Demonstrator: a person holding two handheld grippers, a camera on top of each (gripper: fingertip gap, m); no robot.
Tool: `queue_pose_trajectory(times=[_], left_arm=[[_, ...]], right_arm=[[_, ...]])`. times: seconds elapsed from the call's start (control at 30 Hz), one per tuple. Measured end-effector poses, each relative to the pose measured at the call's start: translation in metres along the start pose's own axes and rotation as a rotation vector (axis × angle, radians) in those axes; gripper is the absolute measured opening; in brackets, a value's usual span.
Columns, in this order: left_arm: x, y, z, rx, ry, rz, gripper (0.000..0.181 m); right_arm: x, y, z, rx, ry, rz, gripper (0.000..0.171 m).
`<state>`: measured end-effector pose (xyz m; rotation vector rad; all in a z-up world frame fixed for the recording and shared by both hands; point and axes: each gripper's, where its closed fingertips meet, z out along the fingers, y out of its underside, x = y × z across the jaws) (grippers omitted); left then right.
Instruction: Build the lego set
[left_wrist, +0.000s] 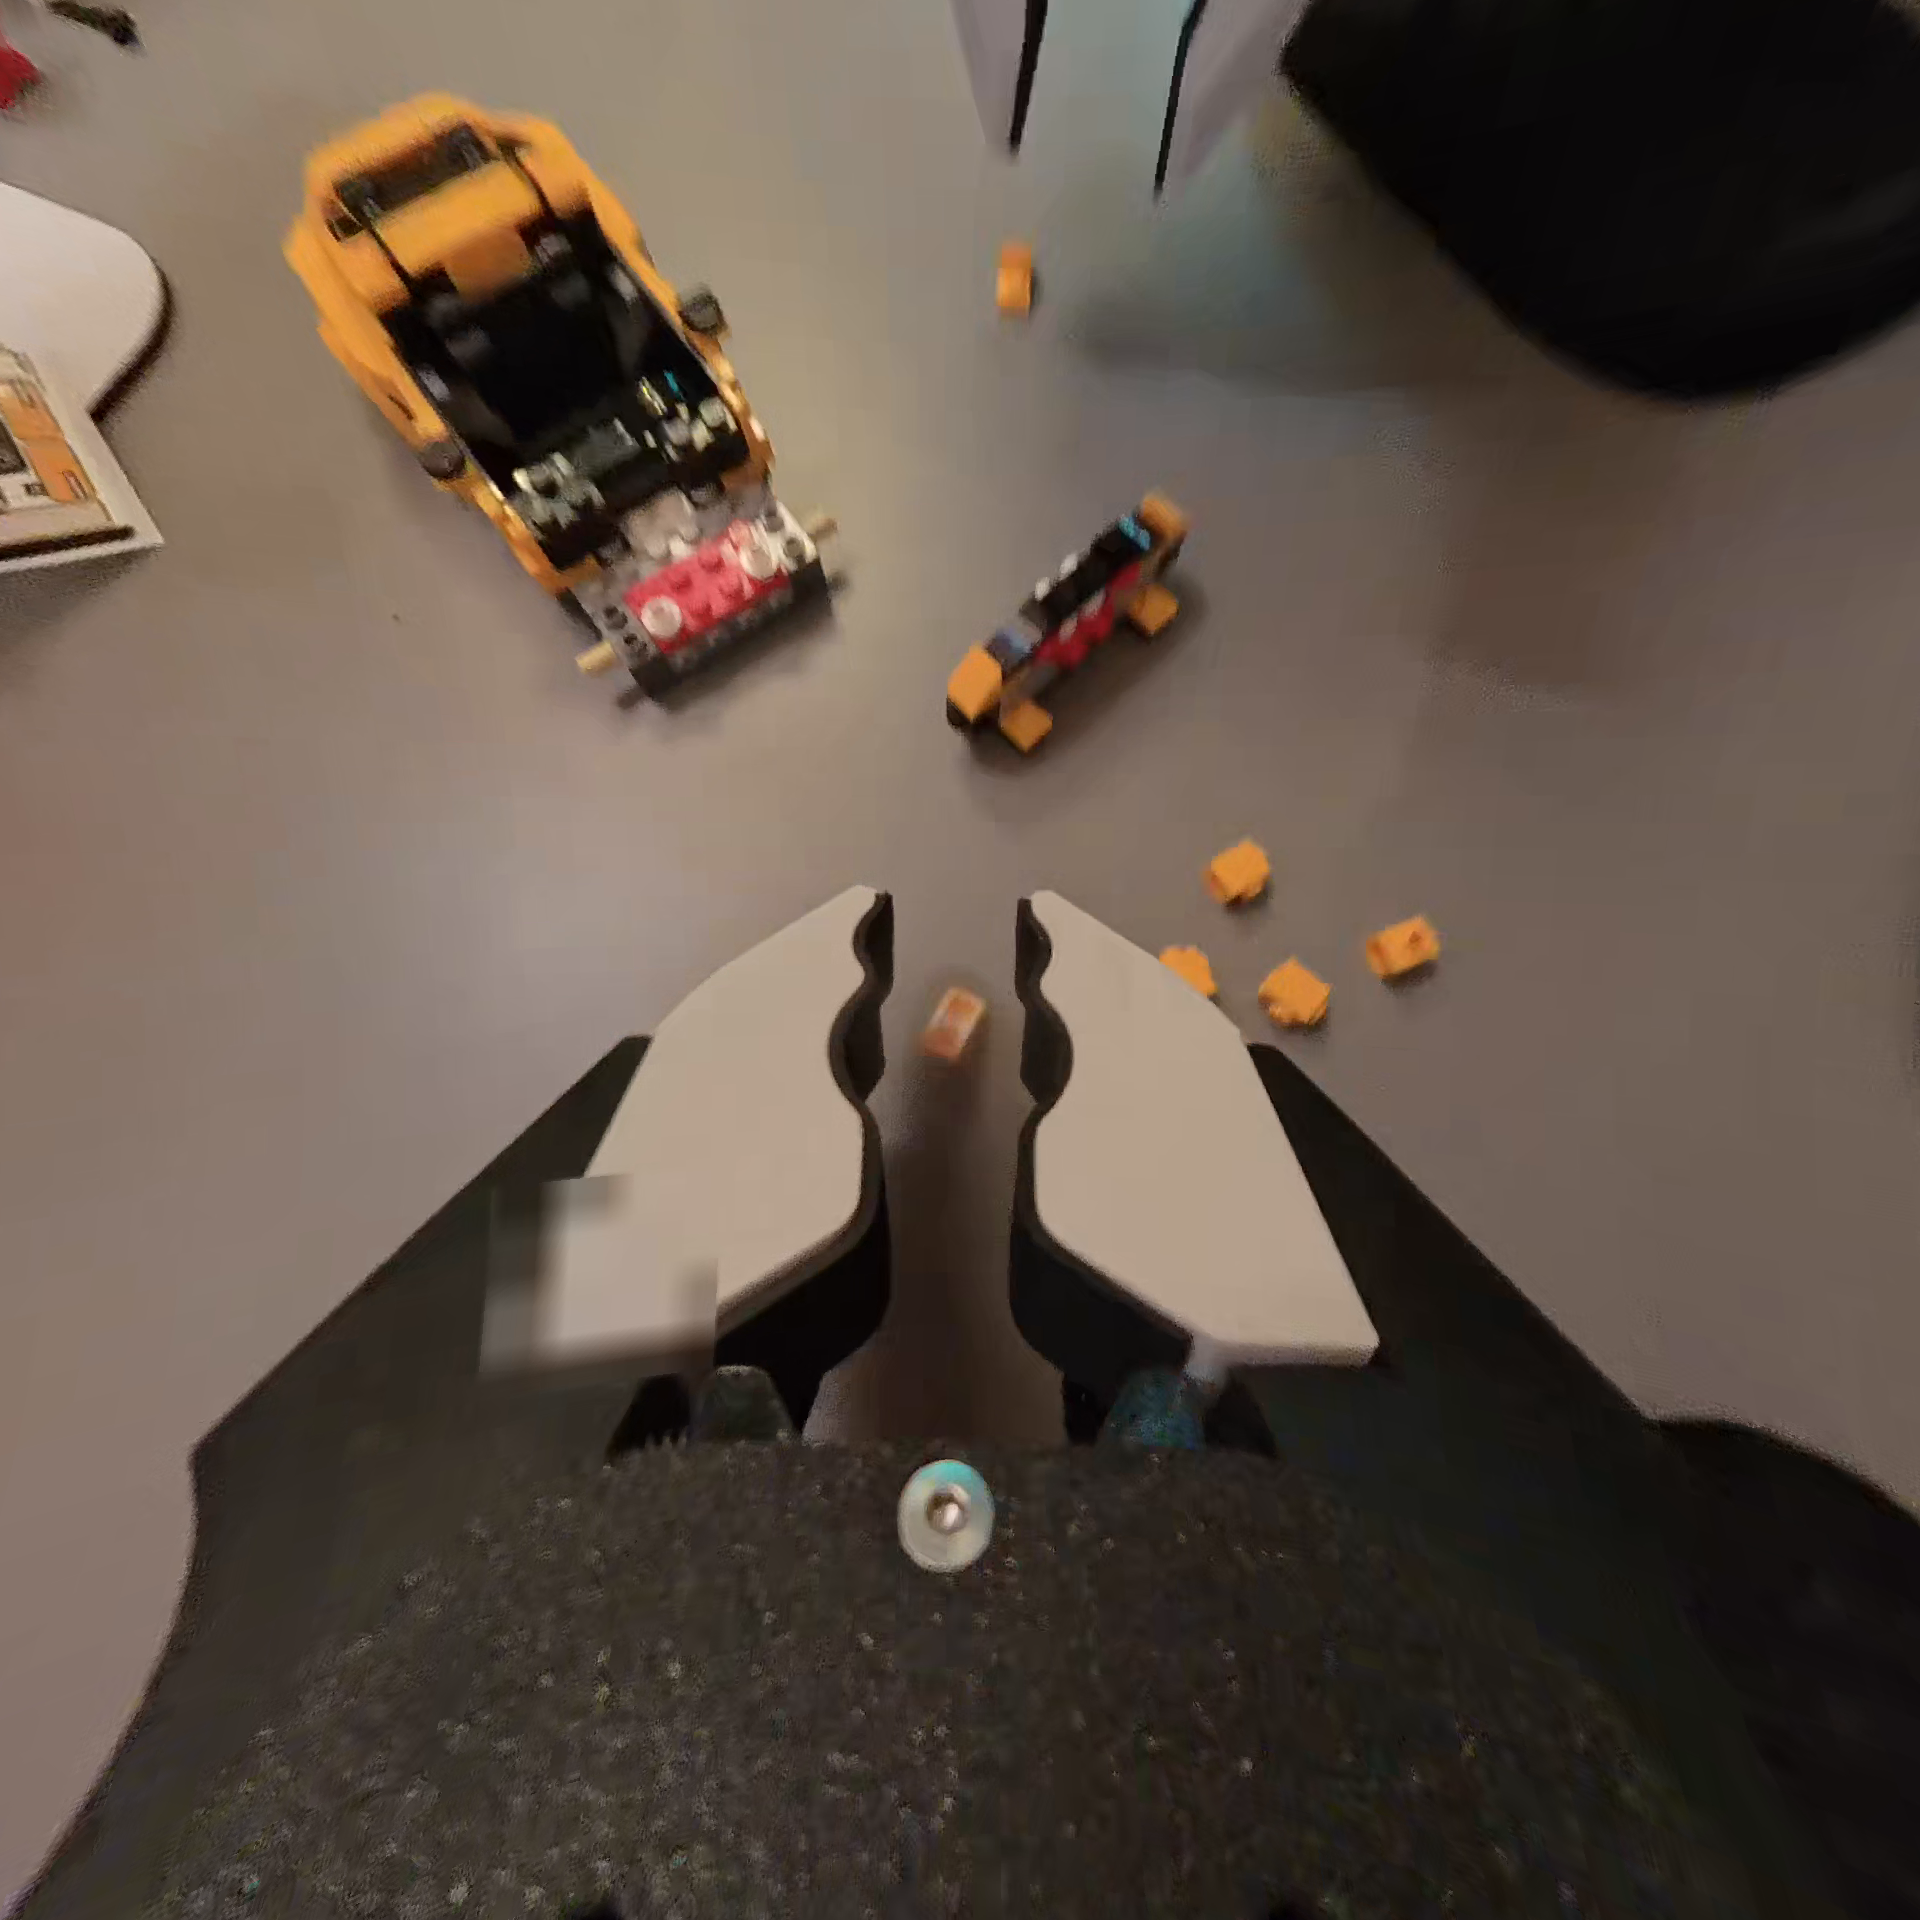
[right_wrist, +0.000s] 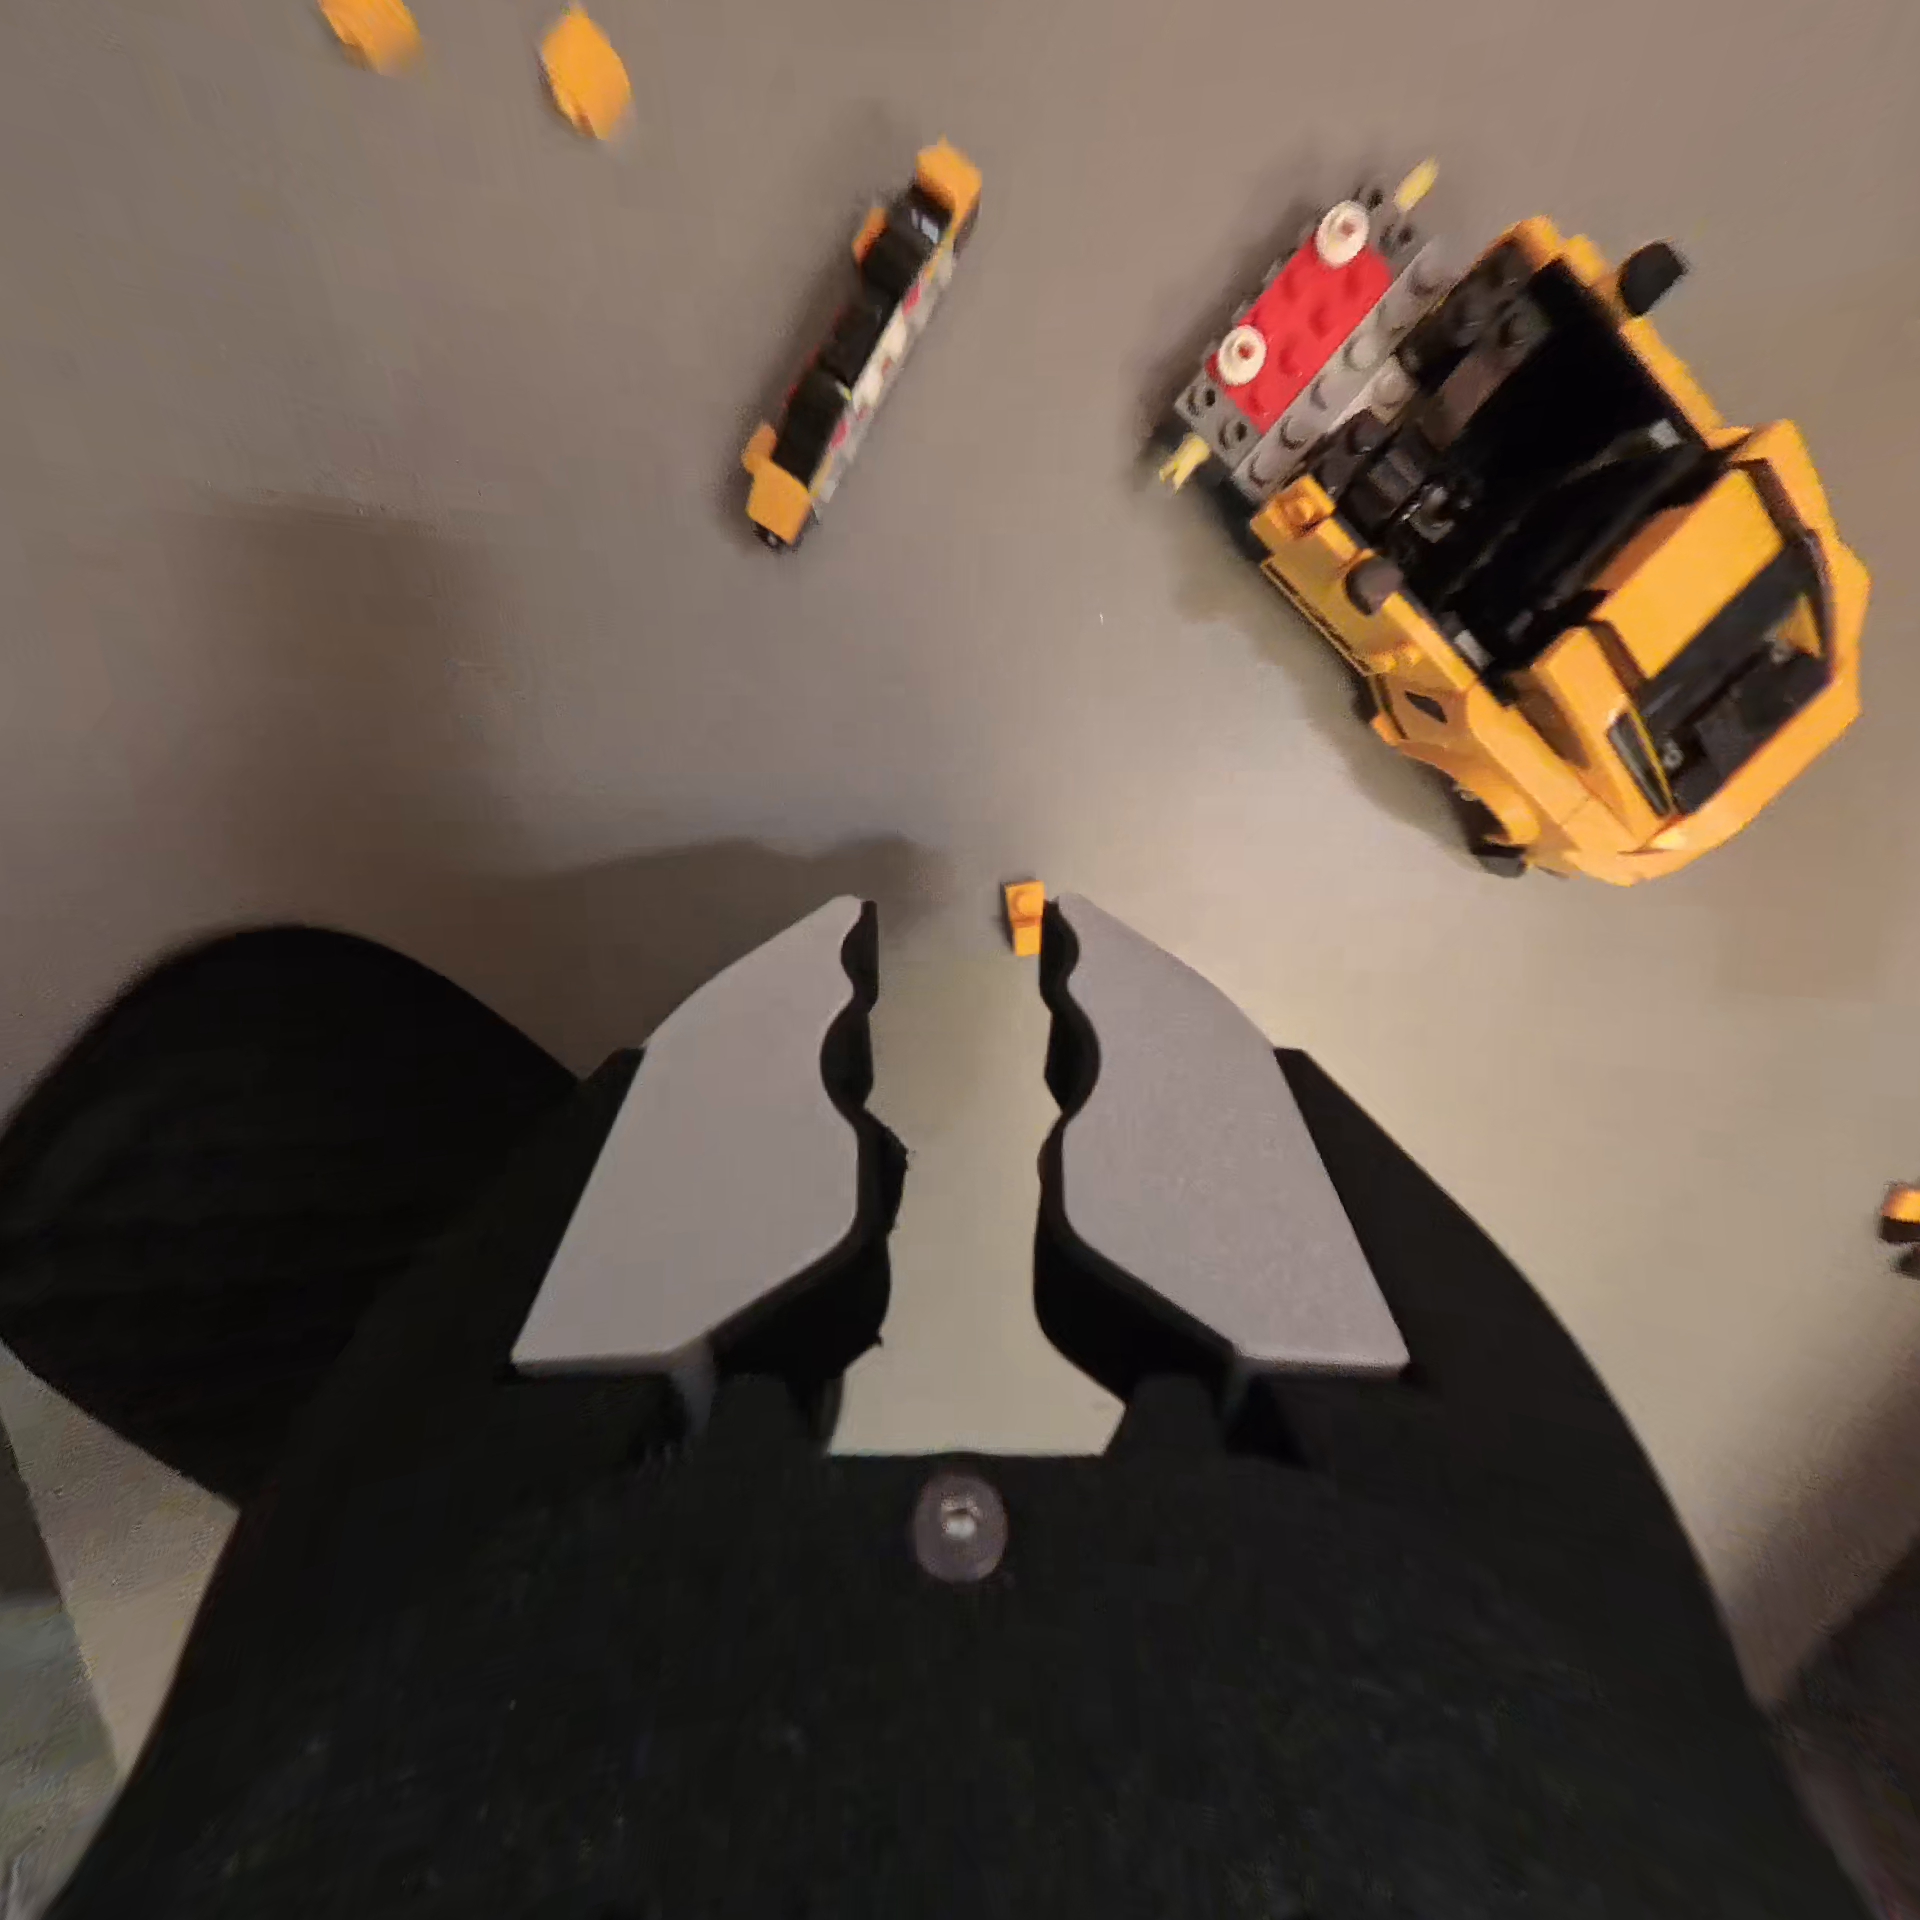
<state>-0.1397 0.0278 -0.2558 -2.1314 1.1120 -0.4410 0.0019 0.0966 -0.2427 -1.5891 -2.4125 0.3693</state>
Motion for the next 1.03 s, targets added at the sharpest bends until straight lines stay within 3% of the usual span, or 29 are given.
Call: queue_pose_trajectory(times=[0.2, 0.4, 0.57, 0.63, 0.73, 0.87, 1.03], left_arm=[[0.003, 0.018, 0.002, -0.098, 0.020, 0.060, 0.025], [-0.002, 0.027, -0.002, -0.138, 0.004, 0.046, 0.022], [-0.003, 0.022, 0.001, -0.098, 0.002, 0.026, 0.008], [-0.004, 0.008, -0.003, -0.005, 0.013, -0.027, 0.008], [0.001, -0.038, -0.019, 0.282, 0.100, -0.163, 0.008], [0.022, -0.095, -0.049, 0.646, 0.317, -0.302, 0.008], [0.043, -0.135, -0.070, 0.907, 0.556, -0.492, 0.008]], right_arm=[[-0.029, 0.003, -0.006, 0.271, 0.026, 0.128, 0.027], [-0.044, 0.014, -0.004, 0.366, 0.034, 0.204, 0.025], [-0.045, 0.004, -0.004, 0.436, 0.045, 0.224, 0.024], [-0.044, -0.011, -0.008, 0.502, 0.061, 0.223, 0.023], [-0.039, -0.043, -0.018, 0.646, 0.135, 0.213, 0.023], [-0.031, -0.094, -0.049, 0.940, 0.277, 0.249, 0.023], [-0.030, -0.129, -0.088, 1.227, 0.324, 0.324, 0.023]])
